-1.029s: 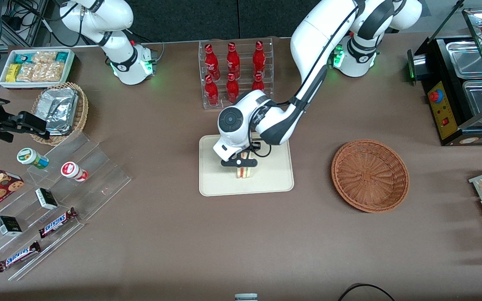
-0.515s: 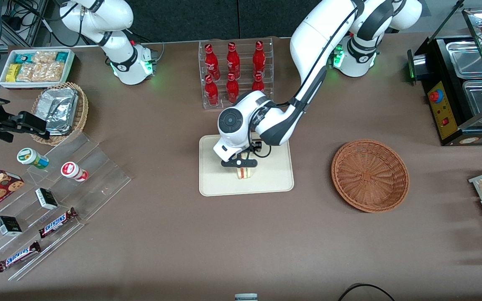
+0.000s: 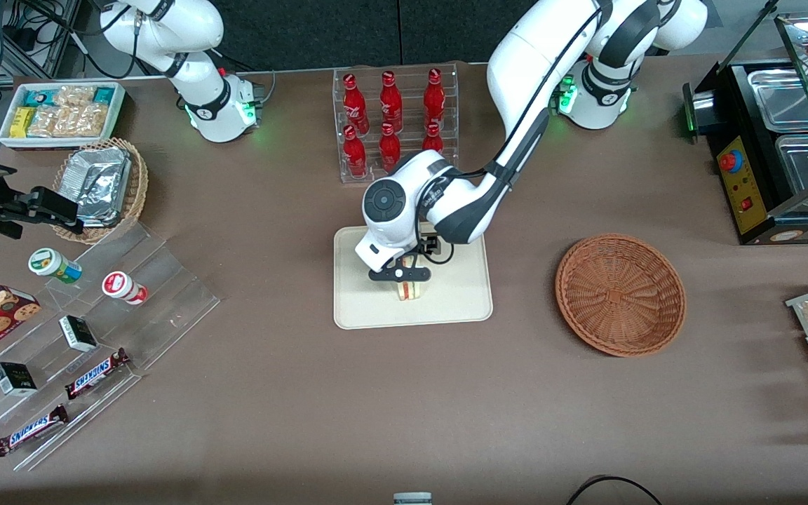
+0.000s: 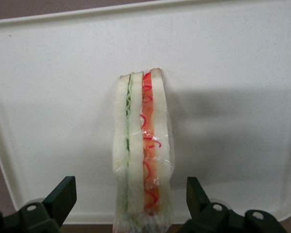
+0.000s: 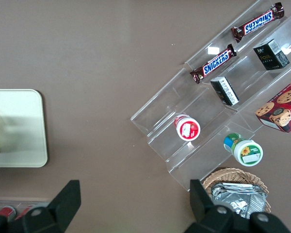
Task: Place sandwich from basket to tray
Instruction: 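Open the left gripper to release the sandwich on the tray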
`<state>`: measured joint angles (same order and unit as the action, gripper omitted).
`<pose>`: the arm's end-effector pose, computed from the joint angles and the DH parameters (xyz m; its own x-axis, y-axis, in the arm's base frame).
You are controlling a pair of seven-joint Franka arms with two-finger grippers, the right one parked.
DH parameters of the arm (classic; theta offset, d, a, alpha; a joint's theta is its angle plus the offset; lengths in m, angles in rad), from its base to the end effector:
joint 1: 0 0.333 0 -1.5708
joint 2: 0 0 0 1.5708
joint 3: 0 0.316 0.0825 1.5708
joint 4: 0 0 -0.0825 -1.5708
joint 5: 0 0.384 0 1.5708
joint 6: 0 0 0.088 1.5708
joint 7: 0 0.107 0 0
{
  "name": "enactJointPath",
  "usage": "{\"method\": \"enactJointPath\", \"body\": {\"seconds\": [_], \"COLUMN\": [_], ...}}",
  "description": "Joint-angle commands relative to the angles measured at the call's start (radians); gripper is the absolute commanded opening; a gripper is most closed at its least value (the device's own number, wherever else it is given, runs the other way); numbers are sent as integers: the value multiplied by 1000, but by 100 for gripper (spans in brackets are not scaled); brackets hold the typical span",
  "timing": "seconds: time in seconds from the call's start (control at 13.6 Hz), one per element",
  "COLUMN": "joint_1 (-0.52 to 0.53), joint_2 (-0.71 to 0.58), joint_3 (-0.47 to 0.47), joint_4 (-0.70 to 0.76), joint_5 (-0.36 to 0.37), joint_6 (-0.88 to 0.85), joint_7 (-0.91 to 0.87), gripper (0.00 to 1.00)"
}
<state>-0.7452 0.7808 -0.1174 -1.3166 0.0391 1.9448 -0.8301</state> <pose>0.4878 -0.5370 0.2612 0.9907 -0.0165 -0.1352 -0.0269 -0.9968 -0.0758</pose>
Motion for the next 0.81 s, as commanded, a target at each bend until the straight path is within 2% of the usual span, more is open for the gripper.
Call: {"method": "enactJointPath", "body": {"seconds": [0.0,0.29,0.74], "joint_1": [-7,44,236], "joint_2": [-55,-172,-244], "joint_3": [16,25,27], "joint_4": [31,28,-7], "joint_5": [5,5,15], "joint_6": [-66,-119,-257], "joint_7": [-26,-26,14], "gripper": [100,100,100]}}
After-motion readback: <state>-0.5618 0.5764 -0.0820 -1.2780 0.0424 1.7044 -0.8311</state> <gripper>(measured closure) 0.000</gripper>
